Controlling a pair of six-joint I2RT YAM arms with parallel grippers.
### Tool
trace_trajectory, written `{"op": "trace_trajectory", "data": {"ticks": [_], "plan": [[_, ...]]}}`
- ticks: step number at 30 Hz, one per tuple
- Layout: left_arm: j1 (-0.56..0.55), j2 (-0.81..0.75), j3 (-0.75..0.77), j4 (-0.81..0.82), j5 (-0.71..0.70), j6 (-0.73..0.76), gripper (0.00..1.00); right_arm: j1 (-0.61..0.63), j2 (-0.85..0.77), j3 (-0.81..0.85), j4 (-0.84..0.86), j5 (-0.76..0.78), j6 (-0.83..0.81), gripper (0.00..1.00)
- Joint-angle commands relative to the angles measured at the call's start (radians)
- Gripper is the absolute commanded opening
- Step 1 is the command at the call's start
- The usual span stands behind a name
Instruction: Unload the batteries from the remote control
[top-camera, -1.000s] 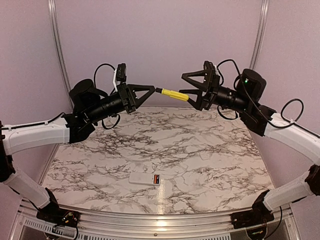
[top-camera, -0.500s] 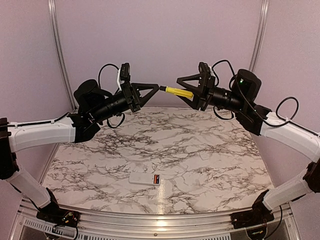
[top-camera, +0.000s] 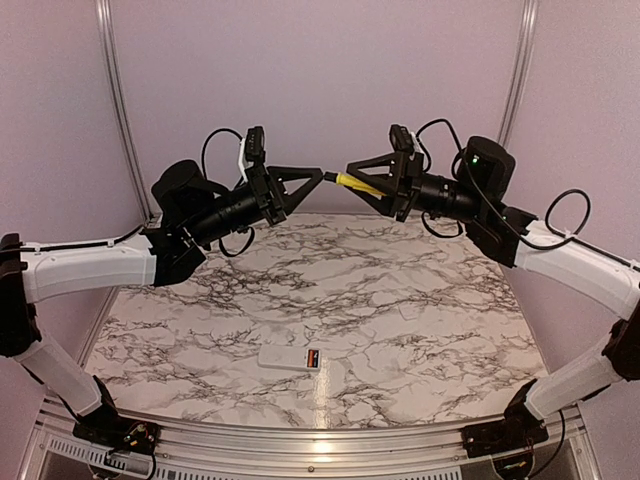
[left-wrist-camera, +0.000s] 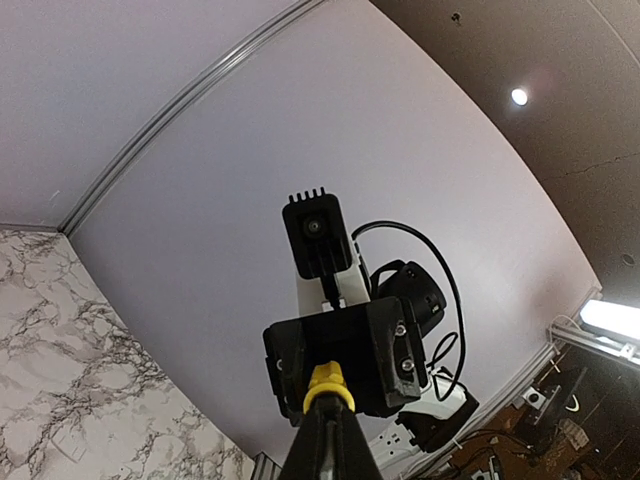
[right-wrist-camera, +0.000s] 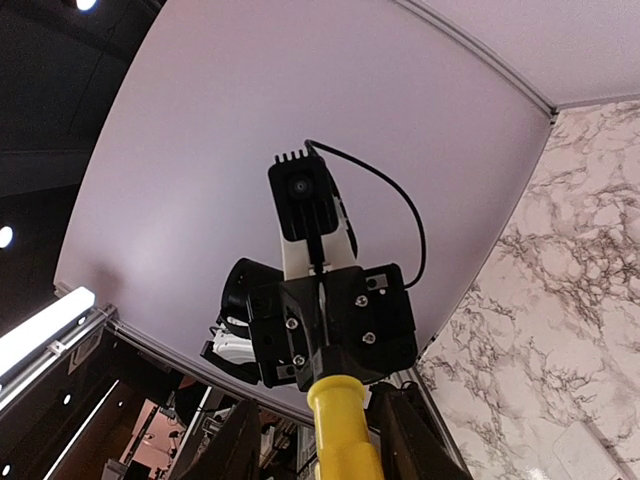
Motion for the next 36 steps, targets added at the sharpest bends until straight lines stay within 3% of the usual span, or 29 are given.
{"op": "trace_trajectory", "data": {"ticks": [1, 7, 14, 23, 26, 29, 36], "plan": [[-0.004, 0.028, 0.034, 0.034, 0.006, -0.001, 0.00, 0.007, 0.008, 0.064, -0.038, -0.018, -0.025, 0.35], [-0.004, 0.043, 0.042, 0.034, 0.015, -0.005, 0.00, 0.007, 0.007, 0.069, -0.061, -0.020, -0.037, 0.25], [-0.005, 0.050, 0.045, 0.025, 0.033, -0.010, 0.00, 0.008, 0.004, 0.076, -0.084, -0.021, -0.047, 0.22], [-0.005, 0.029, 0.037, -0.063, 0.021, 0.024, 0.01, 0.007, -0.006, 0.058, -0.123, -0.038, -0.066, 0.06], [-0.004, 0.010, 0.031, -0.113, 0.008, 0.054, 0.09, 0.006, -0.008, 0.061, -0.154, -0.038, -0.087, 0.00], [-0.005, -0.012, 0.019, -0.159, -0.006, 0.078, 0.19, 0.003, -0.003, 0.083, -0.205, -0.034, -0.124, 0.00], [-0.003, -0.104, -0.002, -0.387, -0.093, 0.214, 0.56, -0.032, 0.003, 0.167, -0.405, -0.027, -0.271, 0.00]]}}
